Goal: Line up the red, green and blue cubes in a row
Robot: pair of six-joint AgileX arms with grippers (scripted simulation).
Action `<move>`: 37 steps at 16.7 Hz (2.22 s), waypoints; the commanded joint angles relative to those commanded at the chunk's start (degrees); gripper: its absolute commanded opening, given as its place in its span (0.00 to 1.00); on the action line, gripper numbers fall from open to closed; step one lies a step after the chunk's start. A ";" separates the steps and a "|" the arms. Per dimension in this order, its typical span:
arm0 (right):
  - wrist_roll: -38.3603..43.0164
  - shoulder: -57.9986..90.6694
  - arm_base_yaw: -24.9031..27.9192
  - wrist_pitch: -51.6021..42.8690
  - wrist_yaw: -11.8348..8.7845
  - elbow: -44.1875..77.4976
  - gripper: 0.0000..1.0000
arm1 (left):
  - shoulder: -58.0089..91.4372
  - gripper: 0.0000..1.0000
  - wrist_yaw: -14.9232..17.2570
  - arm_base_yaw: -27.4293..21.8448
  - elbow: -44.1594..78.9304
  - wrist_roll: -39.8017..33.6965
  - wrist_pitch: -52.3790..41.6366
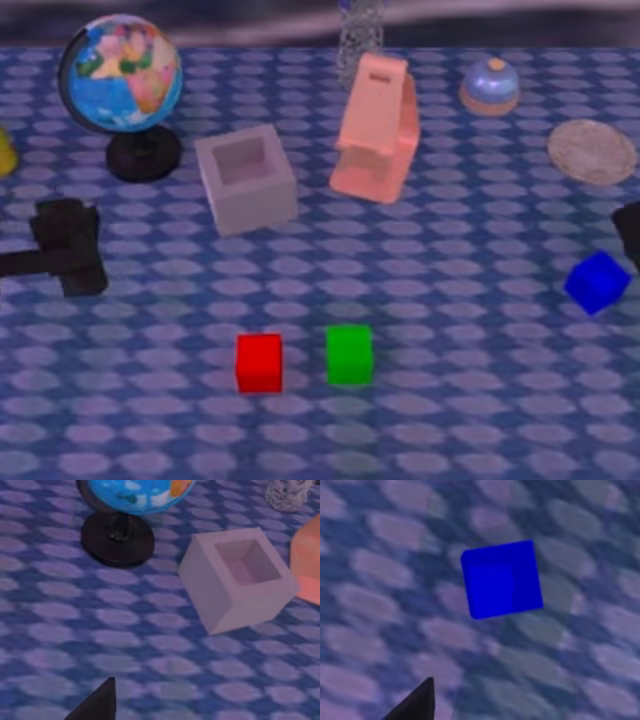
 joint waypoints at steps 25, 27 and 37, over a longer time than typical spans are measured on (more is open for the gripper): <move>-6.37 39.20 2.39 -1.91 -0.10 17.18 1.00 | -40.58 1.00 0.75 15.17 -32.03 17.16 21.49; -6.35 39.89 2.42 -0.74 -0.09 16.44 1.00 | -40.58 1.00 0.75 15.17 -32.03 17.16 21.49; -6.35 39.89 2.42 -0.74 -0.09 16.44 0.47 | -40.58 1.00 0.75 15.17 -32.03 17.16 21.49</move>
